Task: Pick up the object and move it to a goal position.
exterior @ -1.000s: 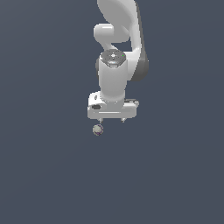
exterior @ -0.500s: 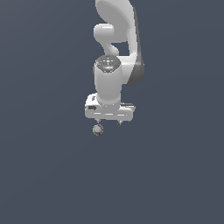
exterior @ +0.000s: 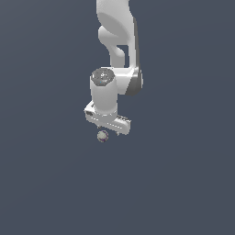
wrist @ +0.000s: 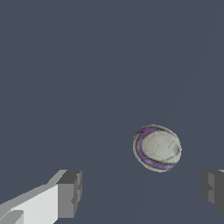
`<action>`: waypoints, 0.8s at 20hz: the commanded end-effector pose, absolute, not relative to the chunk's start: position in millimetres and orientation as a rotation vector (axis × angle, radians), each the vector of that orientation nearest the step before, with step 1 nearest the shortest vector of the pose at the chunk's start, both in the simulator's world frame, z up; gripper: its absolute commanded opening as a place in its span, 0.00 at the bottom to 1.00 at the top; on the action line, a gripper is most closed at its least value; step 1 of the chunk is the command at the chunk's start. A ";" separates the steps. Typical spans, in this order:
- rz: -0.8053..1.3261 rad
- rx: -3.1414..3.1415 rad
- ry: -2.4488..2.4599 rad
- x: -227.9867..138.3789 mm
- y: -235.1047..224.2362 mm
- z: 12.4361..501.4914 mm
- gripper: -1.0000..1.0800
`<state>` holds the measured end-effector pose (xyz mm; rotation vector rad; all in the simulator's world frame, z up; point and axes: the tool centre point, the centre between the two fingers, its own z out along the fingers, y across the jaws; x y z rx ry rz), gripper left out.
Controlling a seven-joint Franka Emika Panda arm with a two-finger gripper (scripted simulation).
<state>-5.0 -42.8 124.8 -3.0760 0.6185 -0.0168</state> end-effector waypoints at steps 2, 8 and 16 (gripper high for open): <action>-0.010 -3.034 0.799 -10.3 -54.7 111.9 0.96; -0.003 -2.969 1.019 -17.7 -69.7 96.5 0.96; 0.000 -2.922 1.153 -22.6 -79.2 87.2 0.96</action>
